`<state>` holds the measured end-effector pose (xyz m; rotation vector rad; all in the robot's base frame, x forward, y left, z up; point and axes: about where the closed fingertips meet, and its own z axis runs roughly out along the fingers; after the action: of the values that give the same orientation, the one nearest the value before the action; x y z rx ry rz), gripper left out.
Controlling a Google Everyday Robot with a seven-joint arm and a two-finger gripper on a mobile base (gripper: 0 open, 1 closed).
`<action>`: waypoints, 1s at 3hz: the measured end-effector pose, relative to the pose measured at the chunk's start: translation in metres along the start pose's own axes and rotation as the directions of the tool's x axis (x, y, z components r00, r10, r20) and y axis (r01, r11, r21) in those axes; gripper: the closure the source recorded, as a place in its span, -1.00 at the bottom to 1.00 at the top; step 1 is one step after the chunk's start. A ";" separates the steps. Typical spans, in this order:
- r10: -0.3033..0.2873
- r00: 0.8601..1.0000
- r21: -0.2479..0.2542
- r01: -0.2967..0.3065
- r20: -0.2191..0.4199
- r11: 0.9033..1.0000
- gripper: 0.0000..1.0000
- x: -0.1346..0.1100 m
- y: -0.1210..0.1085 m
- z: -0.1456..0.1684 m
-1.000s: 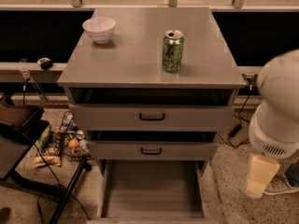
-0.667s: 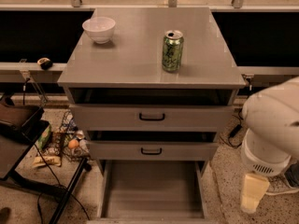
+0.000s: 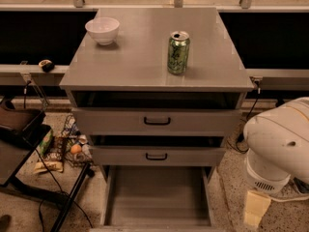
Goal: Close bottom drawer
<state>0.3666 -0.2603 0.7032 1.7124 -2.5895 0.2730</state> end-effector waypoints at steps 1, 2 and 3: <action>-0.010 1.000 -0.043 0.011 0.018 0.999 -1.00 -0.010 0.015 0.030; -0.036 0.999 -0.145 0.042 0.039 0.989 -1.00 -0.026 0.056 0.118; -0.004 0.993 -0.202 0.027 0.114 0.979 -1.00 -0.035 0.085 0.191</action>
Offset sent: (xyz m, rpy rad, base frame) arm -0.0488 0.0436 -0.2078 0.1368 0.2028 0.0544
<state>0.3175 -0.2265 0.4995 1.7224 -2.5729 -0.0897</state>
